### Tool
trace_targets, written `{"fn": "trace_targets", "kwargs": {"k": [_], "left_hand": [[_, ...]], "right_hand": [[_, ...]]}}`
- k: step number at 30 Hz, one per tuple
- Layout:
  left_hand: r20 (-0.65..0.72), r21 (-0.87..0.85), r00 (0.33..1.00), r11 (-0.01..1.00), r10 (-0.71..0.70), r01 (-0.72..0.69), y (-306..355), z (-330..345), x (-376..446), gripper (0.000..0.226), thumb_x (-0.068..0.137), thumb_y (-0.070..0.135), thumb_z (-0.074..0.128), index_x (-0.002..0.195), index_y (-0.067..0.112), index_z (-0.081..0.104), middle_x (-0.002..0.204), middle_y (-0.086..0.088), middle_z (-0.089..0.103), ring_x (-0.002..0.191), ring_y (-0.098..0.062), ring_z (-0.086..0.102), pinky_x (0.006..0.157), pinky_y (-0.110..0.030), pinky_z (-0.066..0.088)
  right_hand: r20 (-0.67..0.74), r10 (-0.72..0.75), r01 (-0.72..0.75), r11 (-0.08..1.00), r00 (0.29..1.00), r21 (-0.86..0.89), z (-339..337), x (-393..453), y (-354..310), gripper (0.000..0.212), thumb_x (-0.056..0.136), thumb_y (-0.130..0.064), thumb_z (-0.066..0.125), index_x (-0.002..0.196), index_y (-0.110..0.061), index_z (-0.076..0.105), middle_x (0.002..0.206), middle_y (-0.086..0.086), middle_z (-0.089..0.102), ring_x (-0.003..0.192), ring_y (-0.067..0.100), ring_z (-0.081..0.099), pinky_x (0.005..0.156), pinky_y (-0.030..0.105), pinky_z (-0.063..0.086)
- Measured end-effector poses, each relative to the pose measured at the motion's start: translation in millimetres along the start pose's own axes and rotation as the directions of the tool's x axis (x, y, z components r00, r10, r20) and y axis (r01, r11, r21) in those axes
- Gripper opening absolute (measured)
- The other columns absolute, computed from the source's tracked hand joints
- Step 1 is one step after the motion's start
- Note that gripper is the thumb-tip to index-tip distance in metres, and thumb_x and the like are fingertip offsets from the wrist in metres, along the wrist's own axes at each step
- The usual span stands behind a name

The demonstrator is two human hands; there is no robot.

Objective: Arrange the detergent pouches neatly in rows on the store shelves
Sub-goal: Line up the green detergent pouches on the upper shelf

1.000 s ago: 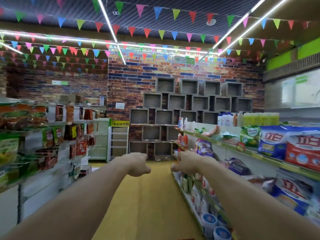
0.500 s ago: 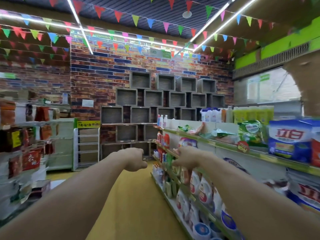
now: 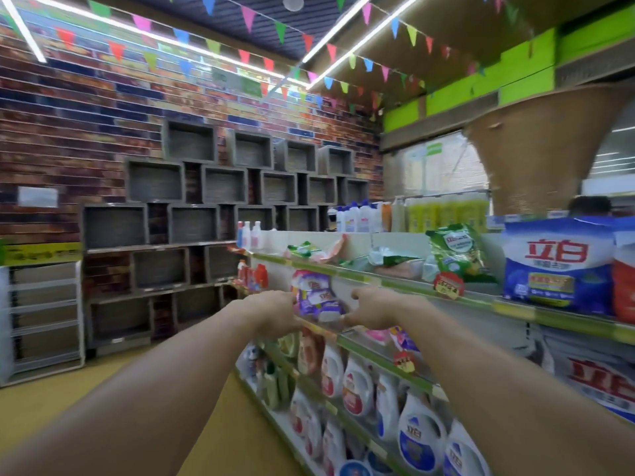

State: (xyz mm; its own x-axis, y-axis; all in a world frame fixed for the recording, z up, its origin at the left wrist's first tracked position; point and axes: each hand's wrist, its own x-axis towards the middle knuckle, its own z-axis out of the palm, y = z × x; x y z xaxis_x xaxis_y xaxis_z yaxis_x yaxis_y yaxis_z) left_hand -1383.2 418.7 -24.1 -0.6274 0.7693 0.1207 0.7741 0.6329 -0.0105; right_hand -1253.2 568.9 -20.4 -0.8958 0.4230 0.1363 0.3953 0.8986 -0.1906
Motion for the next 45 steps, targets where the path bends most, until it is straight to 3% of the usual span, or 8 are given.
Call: {"fn": "trace_targets", "kwargs": {"k": [14, 21, 24, 28, 32, 35, 41, 45], "left_hand": [[-0.045, -0.012, 0.931, 0.932, 0.361, -0.362, 101, 21, 277, 0.062, 0.091, 0.046, 0.051, 0.145, 0.018, 0.039, 0.146, -0.009, 0.047, 0.128, -0.028, 0.049, 0.103, -0.036, 0.040], [-0.087, 0.013, 0.817, 0.821, 0.570, -0.571, 139, 39, 378, 0.061, 0.094, 0.045, 0.050, 0.145, 0.014, 0.037, 0.145, -0.011, 0.047, 0.126, -0.029, 0.049, 0.099, -0.034, 0.039], [-0.090, 0.016, 0.755, 0.759, 0.650, -0.651, 151, 44, 422, 0.056, 0.095, 0.041, 0.047, 0.141, 0.010, 0.042, 0.142, -0.012, 0.049, 0.124, -0.029, 0.049, 0.097, -0.033, 0.040], [-0.122, 0.014, 0.666, 0.672, 0.736, -0.740, 162, 49, 488, 0.060, 0.089, 0.047, 0.049, 0.142, 0.020, 0.040, 0.143, -0.007, 0.049, 0.125, -0.028, 0.050, 0.098, -0.037, 0.043], [-0.140, 0.000, 0.600, 0.605, 0.788, -0.796, 170, 48, 541, 0.061, 0.090, 0.047, 0.048, 0.142, 0.017, 0.041, 0.146, -0.006, 0.047, 0.128, -0.028, 0.048, 0.102, -0.039, 0.042], [-0.160, -0.031, 0.545, 0.548, 0.823, -0.836, 182, 47, 570, 0.059, 0.091, 0.046, 0.049, 0.140, 0.014, 0.043, 0.144, -0.009, 0.049, 0.126, -0.028, 0.049, 0.099, -0.036, 0.042], [-0.208, -0.058, 0.490, 0.489, 0.847, -0.870, 208, 49, 605, 0.058, 0.093, 0.045, 0.049, 0.141, 0.012, 0.042, 0.143, -0.010, 0.049, 0.126, -0.028, 0.050, 0.100, -0.037, 0.043], [-0.237, -0.055, 0.537, 0.541, 0.809, -0.839, 222, 49, 627, 0.045, 0.093, 0.037, 0.047, 0.128, 0.009, 0.053, 0.130, -0.011, 0.058, 0.116, -0.029, 0.055, 0.094, -0.038, 0.047]], "right_hand": [[-0.078, 0.369, -0.374, 0.925, 0.926, -0.067, -1, 148, 180, 0.065, 0.079, -0.059, 0.060, 0.124, -0.012, 0.054, 0.123, 0.009, 0.060, 0.107, 0.028, 0.057, 0.092, 0.043, 0.050], [-0.105, 0.506, -0.513, 0.857, 0.856, -0.054, -2, 202, 235, 0.049, 0.080, -0.052, 0.062, 0.110, -0.013, 0.060, 0.108, 0.007, 0.063, 0.096, 0.026, 0.059, 0.087, 0.039, 0.051], [-0.146, 0.567, -0.579, 0.814, 0.810, -0.046, -2, 230, 251, 0.040, 0.080, -0.050, 0.060, 0.092, -0.012, 0.064, 0.089, 0.006, 0.067, 0.082, 0.026, 0.061, 0.074, 0.036, 0.051], [-0.178, 0.669, -0.682, 0.732, 0.722, -0.013, -4, 267, 265, 0.045, 0.082, -0.051, 0.060, 0.099, -0.009, 0.058, 0.085, 0.003, 0.059, 0.080, 0.025, 0.057, 0.069, 0.036, 0.049], [-0.230, 0.735, -0.756, 0.654, 0.638, -0.008, -7, 297, 280, 0.057, 0.080, -0.057, 0.057, 0.117, -0.013, 0.054, 0.116, 0.008, 0.059, 0.100, 0.027, 0.058, 0.087, 0.041, 0.052], [-0.259, 0.765, -0.792, 0.610, 0.590, -0.004, -9, 308, 287, 0.063, 0.080, -0.058, 0.057, 0.122, -0.012, 0.053, 0.122, 0.011, 0.058, 0.105, 0.028, 0.058, 0.091, 0.043, 0.050], [-0.359, 0.775, -0.804, 0.586, 0.521, 0.100, -21, 330, 310, 0.037, 0.081, -0.045, 0.061, 0.100, -0.013, 0.062, 0.098, 0.008, 0.065, 0.084, 0.022, 0.064, 0.077, 0.042, 0.057], [-0.460, 0.735, -0.831, 0.556, 0.498, -0.012, -24, 358, 325, 0.035, 0.082, -0.049, 0.058, 0.091, -0.015, 0.058, 0.093, 0.006, 0.062, 0.080, 0.022, 0.060, 0.070, 0.035, 0.054]]}}
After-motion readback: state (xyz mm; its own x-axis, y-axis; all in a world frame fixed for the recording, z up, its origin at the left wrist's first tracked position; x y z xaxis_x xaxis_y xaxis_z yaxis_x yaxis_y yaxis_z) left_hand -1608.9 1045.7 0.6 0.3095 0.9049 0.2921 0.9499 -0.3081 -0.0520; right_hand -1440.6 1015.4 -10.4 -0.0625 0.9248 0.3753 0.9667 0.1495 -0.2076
